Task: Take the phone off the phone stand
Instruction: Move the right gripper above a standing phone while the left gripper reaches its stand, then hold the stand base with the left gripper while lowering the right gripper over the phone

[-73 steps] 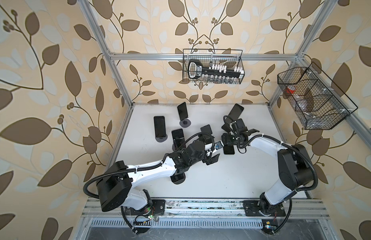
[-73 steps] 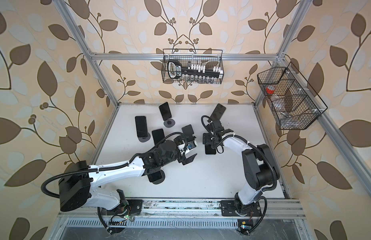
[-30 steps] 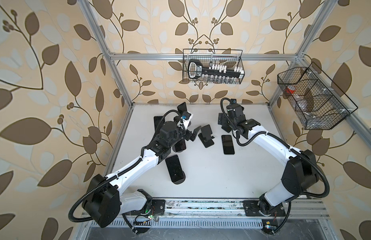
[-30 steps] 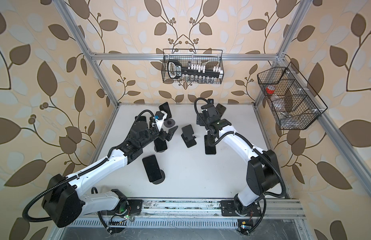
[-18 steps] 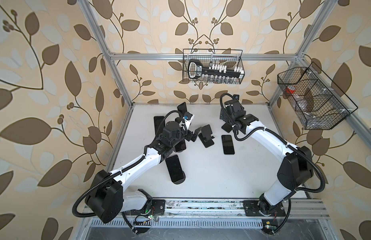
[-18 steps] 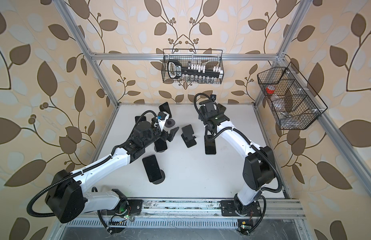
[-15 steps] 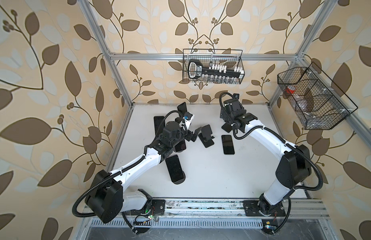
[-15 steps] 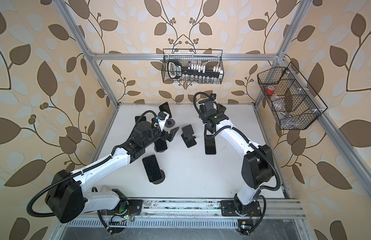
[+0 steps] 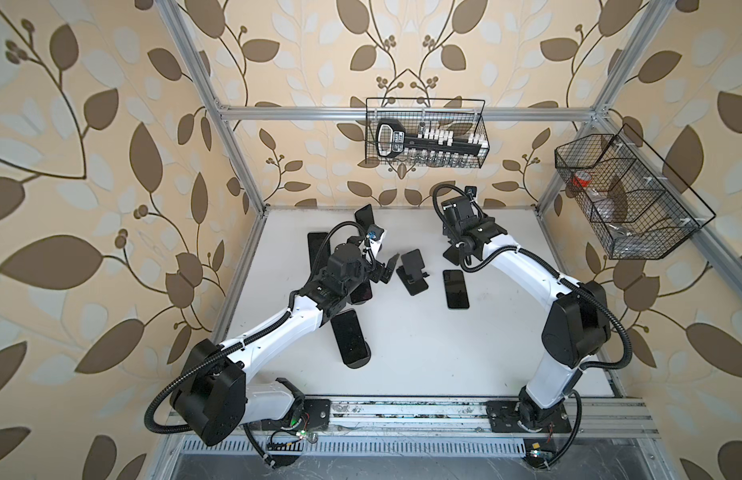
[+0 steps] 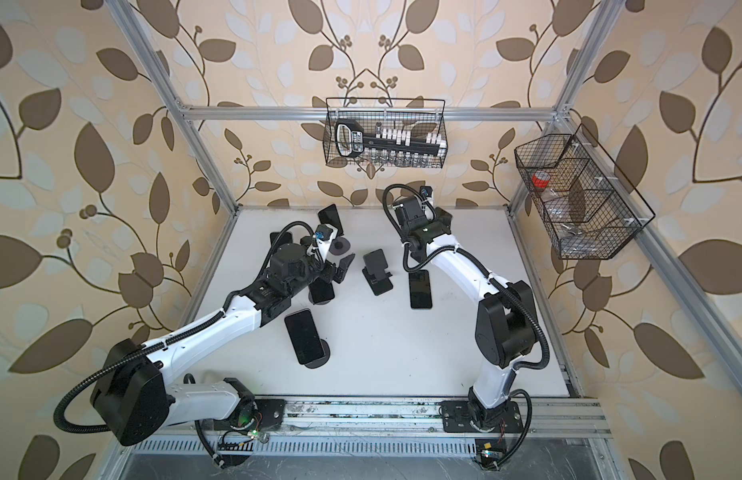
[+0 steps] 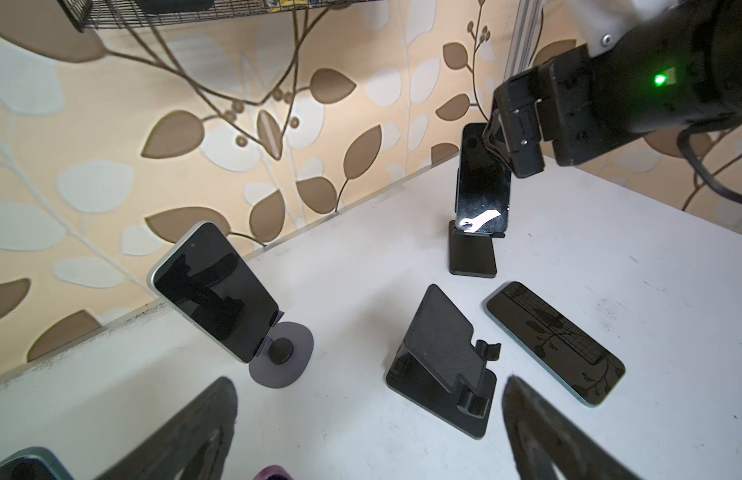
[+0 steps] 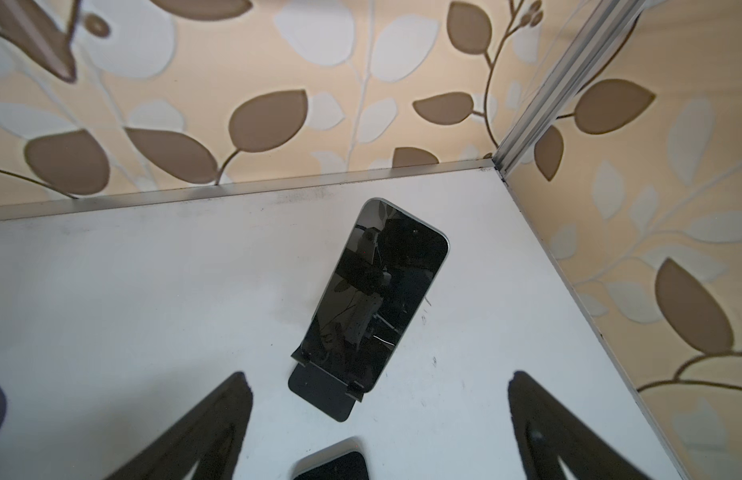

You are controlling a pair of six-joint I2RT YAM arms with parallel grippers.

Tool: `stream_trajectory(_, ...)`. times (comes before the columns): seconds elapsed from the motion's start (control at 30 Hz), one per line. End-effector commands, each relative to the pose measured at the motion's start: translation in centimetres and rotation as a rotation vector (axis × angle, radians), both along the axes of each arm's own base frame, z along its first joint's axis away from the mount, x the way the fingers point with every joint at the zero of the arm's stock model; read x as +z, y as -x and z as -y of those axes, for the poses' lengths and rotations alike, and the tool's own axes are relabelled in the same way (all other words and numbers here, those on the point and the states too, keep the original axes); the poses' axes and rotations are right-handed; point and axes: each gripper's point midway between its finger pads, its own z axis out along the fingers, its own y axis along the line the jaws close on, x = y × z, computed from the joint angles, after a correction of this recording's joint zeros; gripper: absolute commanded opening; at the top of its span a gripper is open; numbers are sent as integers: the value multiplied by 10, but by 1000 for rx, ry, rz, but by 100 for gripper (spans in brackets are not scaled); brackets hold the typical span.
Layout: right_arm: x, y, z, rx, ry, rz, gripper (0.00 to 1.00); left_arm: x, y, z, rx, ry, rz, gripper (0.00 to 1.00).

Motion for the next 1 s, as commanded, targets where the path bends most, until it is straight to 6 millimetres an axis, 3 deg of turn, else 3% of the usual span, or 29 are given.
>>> stream_trajectory(0.0,-1,0,6,-29,53,-13,97,16,-2,9,-13,-12,49,99)
stream_trajectory(0.23,-2,-5,11,-38,89,-20,97,16,2,12,-5,-61,87,99)
stream_trajectory(0.53,14,-14,10,-29,76,1,99,27,8,9,-7,-99,154,99)
stream_trajectory(0.8,28,-3,22,-42,92,12,99,27,7,8,-4,-105,156,99)
stream_trajectory(0.97,30,5,26,-32,43,19,99,25,12,18,-61,-94,126,99)
